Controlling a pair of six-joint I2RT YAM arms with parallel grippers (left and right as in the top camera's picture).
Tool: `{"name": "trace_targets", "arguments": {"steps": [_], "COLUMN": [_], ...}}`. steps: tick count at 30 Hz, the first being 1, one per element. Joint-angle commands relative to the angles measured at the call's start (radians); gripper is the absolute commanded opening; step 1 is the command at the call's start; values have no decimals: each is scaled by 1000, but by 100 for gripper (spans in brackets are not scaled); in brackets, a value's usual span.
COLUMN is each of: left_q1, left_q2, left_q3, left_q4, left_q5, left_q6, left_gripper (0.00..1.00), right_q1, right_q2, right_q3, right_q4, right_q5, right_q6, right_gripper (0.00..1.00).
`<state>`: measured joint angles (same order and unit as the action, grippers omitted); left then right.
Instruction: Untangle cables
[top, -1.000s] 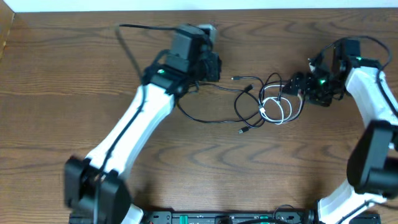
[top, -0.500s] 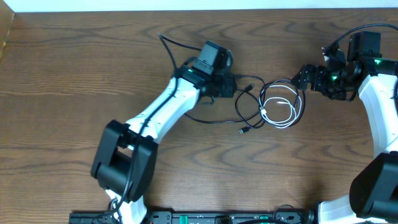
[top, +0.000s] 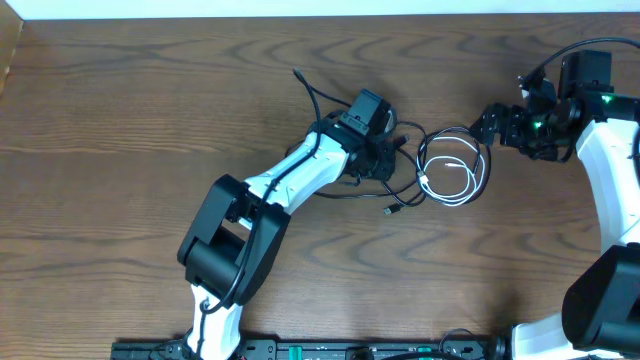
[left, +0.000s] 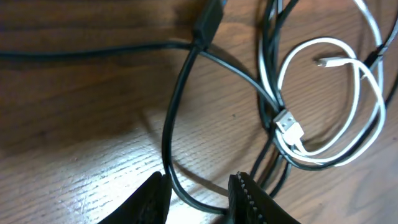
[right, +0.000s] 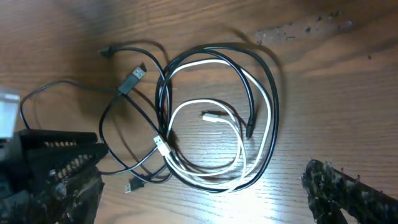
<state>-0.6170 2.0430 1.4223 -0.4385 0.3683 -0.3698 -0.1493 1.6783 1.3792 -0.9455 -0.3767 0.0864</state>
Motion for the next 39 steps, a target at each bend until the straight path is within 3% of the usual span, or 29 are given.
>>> {"name": "trace_targets", "arguments": {"steps": [1,6,7,10,16,19,23,39], "left_q1": [2,2,2,2,2,2,11,54], "left_q2": [27,63,68,71,71,70,59,-232], "left_q3": [8,6,6,6,6,7,17,43], "left_q4": [-1,-2,-2,2,14,16,53,-6], "left_q5": [2,2,2,2,-13,-18,-19,-145], "left_q6": [-2,-3,-2,-2,-2,-2,67,96], "left_gripper": [35,34,28,22,21,8,7,7], "right_q1": [0,0,0,0,0,0,0,1], "right_q2": [-3,-3,-3,-3,-3,-3,-3,-3], "right_q3": [11,11,11,10,8,8,8,6], "right_q4": [2,2,3,3,5,8,11,8], "right_q5": [5,5,5,5,5,5,4,5], "right_q6": [-2,-2,-2,-2,-2,-2,-2,-2], "right_gripper": [99,99,99,99,99,99,99,99]}}
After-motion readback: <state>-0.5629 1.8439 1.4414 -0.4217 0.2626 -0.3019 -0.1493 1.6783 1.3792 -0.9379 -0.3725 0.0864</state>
